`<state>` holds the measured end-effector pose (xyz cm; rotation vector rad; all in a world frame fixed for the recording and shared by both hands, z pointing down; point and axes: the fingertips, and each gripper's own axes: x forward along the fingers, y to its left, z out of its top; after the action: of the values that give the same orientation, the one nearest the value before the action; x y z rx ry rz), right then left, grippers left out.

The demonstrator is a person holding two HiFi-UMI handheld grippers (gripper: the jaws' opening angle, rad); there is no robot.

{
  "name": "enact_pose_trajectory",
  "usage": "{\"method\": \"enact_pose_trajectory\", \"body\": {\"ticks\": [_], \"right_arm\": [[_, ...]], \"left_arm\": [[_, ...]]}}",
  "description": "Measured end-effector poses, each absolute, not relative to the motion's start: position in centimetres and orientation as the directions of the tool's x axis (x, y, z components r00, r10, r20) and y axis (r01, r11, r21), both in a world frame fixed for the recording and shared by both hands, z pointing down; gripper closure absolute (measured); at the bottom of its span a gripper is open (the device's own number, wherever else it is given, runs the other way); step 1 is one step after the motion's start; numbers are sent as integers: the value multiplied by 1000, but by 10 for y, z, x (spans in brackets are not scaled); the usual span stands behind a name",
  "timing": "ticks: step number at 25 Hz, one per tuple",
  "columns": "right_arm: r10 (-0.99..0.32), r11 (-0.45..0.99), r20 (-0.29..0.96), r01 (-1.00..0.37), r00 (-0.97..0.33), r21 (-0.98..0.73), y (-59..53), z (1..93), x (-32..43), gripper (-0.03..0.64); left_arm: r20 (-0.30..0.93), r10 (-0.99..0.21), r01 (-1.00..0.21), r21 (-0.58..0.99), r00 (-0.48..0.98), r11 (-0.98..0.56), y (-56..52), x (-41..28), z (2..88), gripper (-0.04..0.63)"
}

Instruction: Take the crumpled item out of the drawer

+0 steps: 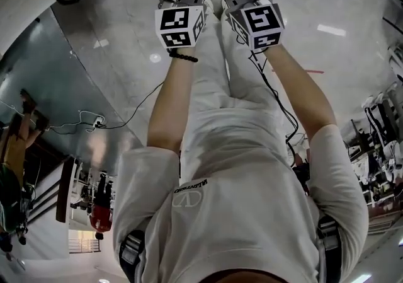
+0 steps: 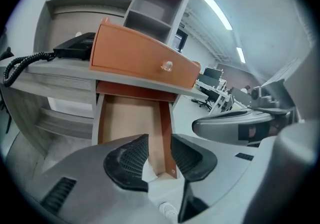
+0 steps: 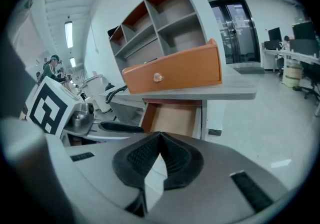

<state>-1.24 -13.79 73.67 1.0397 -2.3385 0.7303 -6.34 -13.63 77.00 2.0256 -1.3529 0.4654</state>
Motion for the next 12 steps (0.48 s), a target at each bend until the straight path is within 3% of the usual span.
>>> {"method": "enact_pose_trajectory", "body": {"ticks": [12], "right_arm": [[-524, 536, 619, -792, -584, -293, -135, 779, -7, 617]], "left_arm": [[659, -661, -932, 288, 359, -219, -132, -61, 822, 413]]}}
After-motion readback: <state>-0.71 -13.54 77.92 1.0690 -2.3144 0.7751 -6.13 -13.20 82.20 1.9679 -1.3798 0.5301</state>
